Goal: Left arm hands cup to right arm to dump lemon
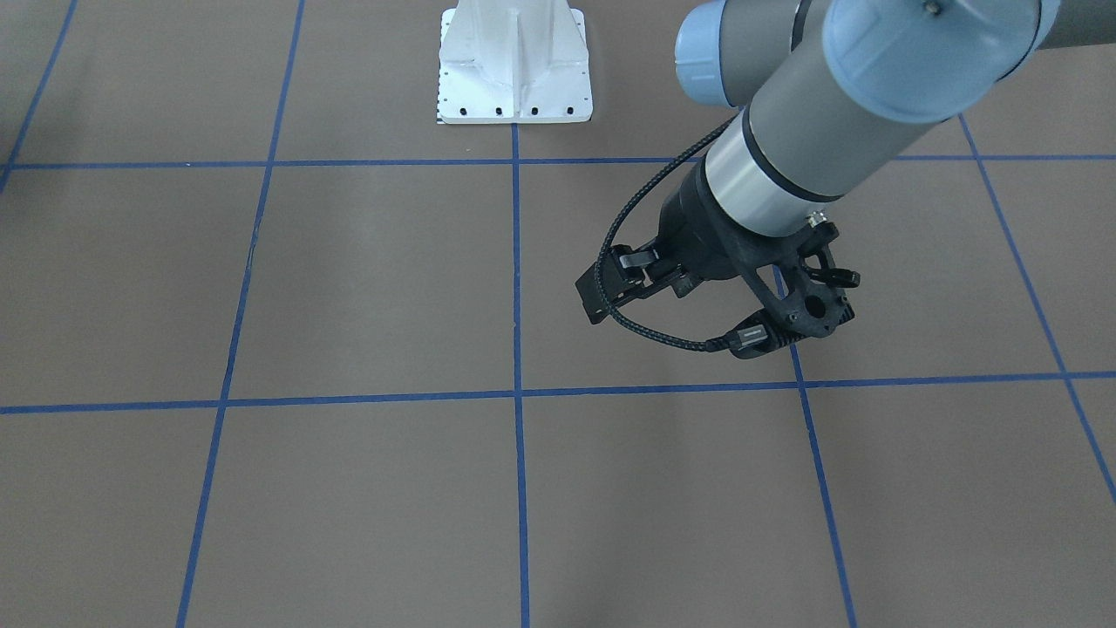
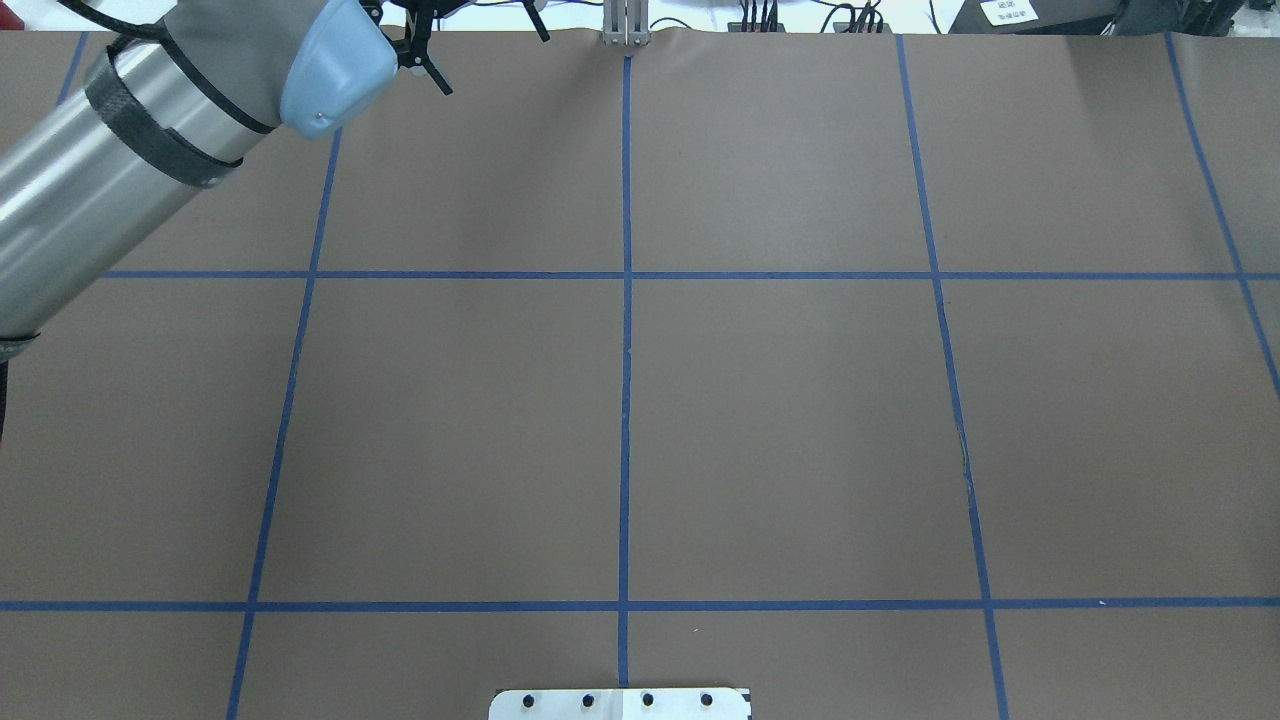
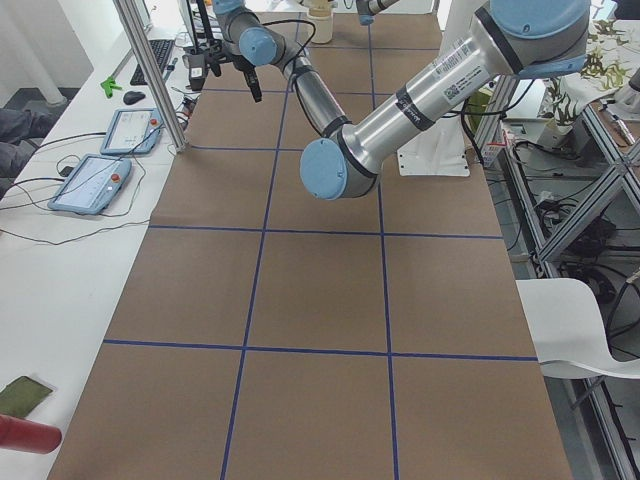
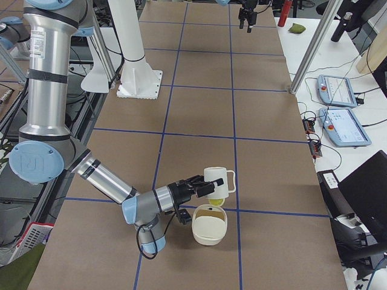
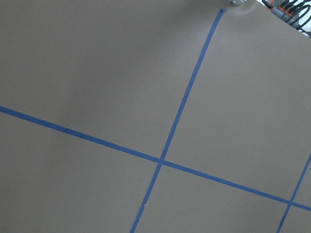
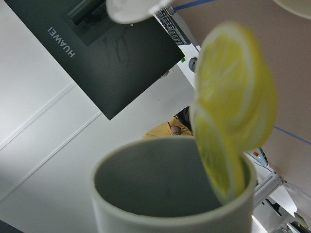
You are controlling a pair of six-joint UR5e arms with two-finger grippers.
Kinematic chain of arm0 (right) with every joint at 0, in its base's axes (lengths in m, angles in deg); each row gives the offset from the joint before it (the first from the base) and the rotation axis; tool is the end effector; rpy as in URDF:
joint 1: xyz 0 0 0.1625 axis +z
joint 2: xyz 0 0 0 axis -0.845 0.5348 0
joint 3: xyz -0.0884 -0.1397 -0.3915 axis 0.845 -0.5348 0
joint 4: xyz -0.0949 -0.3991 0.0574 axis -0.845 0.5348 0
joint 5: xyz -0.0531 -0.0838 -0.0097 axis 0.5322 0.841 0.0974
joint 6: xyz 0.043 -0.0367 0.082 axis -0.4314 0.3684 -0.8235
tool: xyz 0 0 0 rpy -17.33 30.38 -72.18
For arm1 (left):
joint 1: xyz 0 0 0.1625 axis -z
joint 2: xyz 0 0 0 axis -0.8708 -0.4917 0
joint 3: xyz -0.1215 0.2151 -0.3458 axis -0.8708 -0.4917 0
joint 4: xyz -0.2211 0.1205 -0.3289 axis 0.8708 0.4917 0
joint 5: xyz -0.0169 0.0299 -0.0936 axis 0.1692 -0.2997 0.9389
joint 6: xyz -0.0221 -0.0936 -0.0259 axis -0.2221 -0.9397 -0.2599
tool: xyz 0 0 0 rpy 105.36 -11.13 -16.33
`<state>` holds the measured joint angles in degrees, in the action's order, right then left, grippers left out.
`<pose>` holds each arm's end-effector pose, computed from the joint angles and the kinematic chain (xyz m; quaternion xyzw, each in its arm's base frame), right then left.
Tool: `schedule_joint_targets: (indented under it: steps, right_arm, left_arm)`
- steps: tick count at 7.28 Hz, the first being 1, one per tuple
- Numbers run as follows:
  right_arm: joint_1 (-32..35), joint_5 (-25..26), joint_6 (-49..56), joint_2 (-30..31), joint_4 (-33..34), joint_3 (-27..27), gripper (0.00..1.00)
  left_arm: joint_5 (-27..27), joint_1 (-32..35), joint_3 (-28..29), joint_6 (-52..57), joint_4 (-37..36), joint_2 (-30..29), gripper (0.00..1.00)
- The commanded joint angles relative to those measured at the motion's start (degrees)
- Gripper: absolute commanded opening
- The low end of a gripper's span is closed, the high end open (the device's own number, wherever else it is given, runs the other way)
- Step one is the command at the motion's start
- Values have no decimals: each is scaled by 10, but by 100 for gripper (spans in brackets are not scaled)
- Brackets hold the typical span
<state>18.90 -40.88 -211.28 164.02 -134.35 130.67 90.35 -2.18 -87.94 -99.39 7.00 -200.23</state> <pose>0.0468 -0.3276 0.7219 -0.0899 -0.7960 0.5808 0.1447 0.3250 -0.6377 0.0707 -0.0973 0.5115 -0.1555 0.8395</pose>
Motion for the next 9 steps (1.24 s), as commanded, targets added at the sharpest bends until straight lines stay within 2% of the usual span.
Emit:
schedule_joint_targets:
  steps: [1,4,9]
  right_arm:
    - [0,-1,-11,-1,-3,2,0]
    - [0,-2,-1,-1,-4,3,0]
    - [0,-36,224,5,-6,5,0]
  left_arm:
    - [0,1,1,0,1,0,100]
    - [-1,0,2,0,1,0,100]
    - [-1,-4,2,0,1,-1,100]
